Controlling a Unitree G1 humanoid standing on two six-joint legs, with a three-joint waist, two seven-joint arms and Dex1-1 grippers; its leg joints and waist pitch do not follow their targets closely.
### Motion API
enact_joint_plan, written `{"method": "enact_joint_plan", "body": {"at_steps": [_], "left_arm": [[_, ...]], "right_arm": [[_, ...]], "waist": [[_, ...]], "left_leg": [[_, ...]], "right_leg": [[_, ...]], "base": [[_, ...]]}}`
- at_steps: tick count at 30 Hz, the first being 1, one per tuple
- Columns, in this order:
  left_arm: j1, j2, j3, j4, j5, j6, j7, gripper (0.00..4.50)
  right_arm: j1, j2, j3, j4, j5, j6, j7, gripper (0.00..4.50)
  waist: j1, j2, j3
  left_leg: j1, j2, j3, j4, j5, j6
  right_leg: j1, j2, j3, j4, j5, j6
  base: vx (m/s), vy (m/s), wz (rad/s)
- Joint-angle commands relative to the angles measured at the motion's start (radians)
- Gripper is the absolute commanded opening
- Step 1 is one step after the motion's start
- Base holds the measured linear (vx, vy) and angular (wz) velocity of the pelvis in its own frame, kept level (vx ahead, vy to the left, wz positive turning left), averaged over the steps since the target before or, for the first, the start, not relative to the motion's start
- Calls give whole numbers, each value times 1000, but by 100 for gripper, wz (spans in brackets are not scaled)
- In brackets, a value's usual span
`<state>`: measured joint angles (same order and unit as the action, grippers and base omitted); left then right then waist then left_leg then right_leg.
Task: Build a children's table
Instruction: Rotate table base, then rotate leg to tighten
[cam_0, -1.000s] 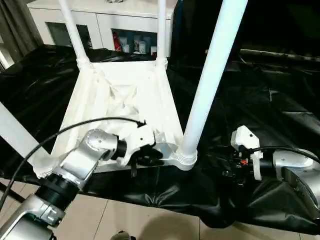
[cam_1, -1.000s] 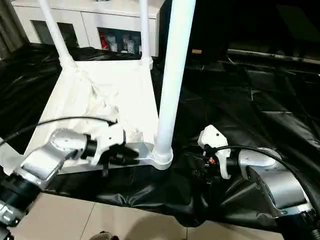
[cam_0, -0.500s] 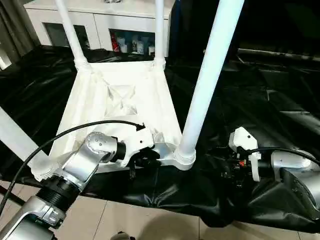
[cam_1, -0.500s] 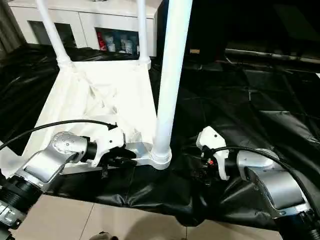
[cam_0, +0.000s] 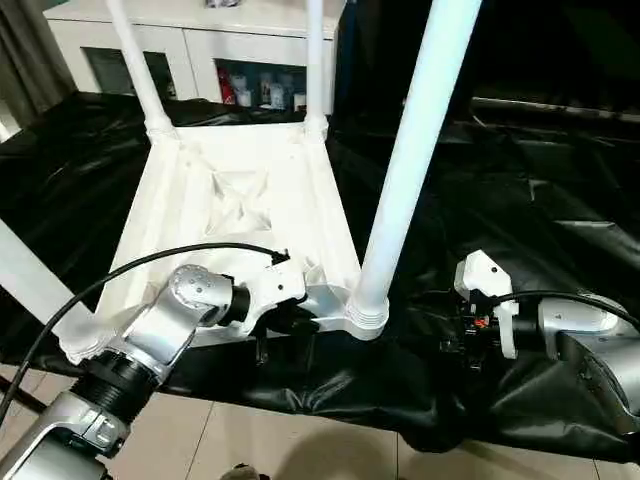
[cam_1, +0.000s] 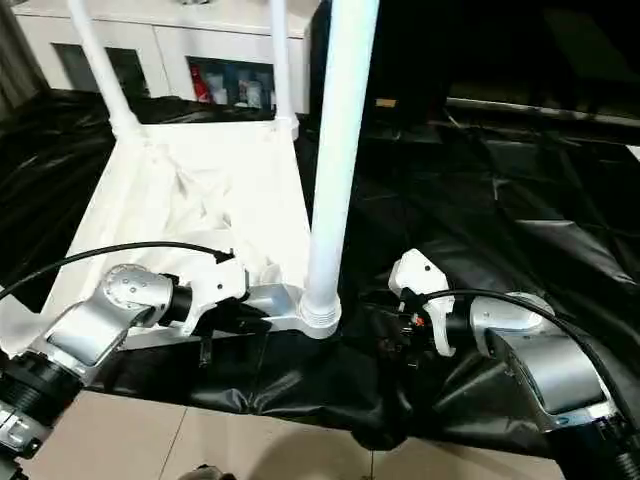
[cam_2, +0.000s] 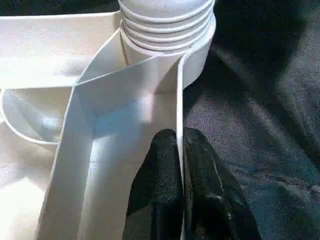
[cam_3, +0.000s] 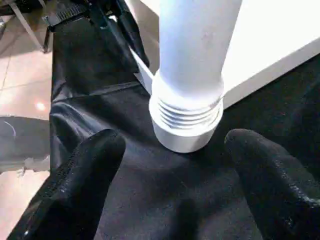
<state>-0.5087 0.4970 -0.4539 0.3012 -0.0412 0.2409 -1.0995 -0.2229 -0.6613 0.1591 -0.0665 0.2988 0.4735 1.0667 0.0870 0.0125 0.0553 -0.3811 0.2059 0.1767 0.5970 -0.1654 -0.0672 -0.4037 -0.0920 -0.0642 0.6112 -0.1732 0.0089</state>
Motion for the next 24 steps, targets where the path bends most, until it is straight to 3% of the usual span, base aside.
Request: {"method": "enact_joint_plan", "body": {"at_steps": [1,8,16,24], "left_arm": [[4,14,-15,21,23,19,-8,6],[-5,-37,11,55,16,-10,27,6],[-36,-72,3,80,29,-38,37,6],[-50,-91,11,115,48,-66,45,6]], "right_arm": [[-10,-1,-1,7,-6,-8,-2,379],[-37,75,-21,38,17,-38,-46,379],[-71,149,21,126,-55,-152,-111,379],[-103,180,35,211,-116,-202,-169,379]], "waist": [[2,-4,-66],[0,-1,-66],[0,-4,-65],[2,-5,-68]], "left_leg": [[19,20,-7,-77,-315,-6],[20,18,-4,-74,-316,-2],[20,17,-6,-78,-335,-14],[21,18,-4,-76,-310,-12]], "right_leg": [[41,-44,36,-83,-330,-179],[37,-43,36,-84,-320,-192],[37,-46,35,-89,-379,-166],[38,-44,36,-83,-322,-179]], "base": [[0,0,0],[0,0,0],[0,0,0],[0,0,0]]}}
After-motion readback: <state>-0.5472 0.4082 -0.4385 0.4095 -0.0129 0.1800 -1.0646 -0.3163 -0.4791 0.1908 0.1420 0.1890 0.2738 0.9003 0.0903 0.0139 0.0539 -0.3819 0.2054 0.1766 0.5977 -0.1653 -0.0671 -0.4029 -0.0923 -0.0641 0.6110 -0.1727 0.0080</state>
